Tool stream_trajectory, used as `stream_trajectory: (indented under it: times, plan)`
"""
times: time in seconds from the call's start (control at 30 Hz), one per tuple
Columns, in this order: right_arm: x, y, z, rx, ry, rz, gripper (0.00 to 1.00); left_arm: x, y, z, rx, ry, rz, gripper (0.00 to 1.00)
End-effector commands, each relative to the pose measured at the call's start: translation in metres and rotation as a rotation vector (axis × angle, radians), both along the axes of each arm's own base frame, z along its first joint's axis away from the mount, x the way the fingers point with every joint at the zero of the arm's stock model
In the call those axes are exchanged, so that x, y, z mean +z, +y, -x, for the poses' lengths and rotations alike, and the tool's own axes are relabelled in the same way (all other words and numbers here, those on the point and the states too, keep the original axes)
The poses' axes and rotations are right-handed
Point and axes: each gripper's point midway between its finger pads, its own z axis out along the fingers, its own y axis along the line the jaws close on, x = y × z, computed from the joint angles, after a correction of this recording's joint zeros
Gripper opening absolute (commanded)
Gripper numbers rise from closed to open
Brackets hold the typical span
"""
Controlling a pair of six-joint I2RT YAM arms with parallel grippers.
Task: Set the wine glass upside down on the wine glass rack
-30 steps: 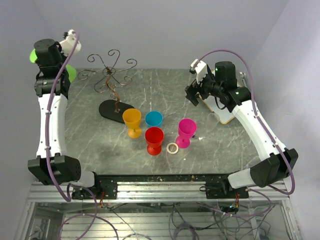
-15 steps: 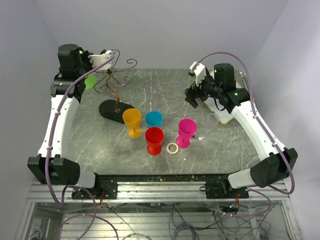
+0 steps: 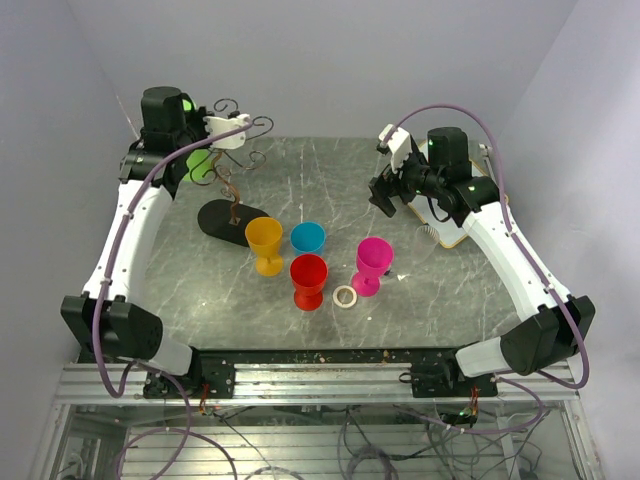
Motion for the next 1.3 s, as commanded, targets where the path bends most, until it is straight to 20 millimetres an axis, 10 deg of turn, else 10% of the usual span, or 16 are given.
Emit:
stream_trajectory:
  times: [0.0, 0.53, 1.27]
  plan:
    - [0.002, 0.0, -0.002, 0.006, -0.019, -0.004, 1.0, 0.017, -0.019, -0.005, -0.069, -0.04, 0.002, 0.07]
    - [-0.001, 0.001, -0.003, 0.008, -0.011, -0.006, 1.0, 0.011, -0.03, -0.03, -0.002, -0.071, 0.145, 0.07]
    - [-0.005, 0.0, -0.003, 0.009, -0.011, -0.001, 1.0, 0.001, 0.005, -0.043, 0.242, -0.053, 0.134, 0.07]
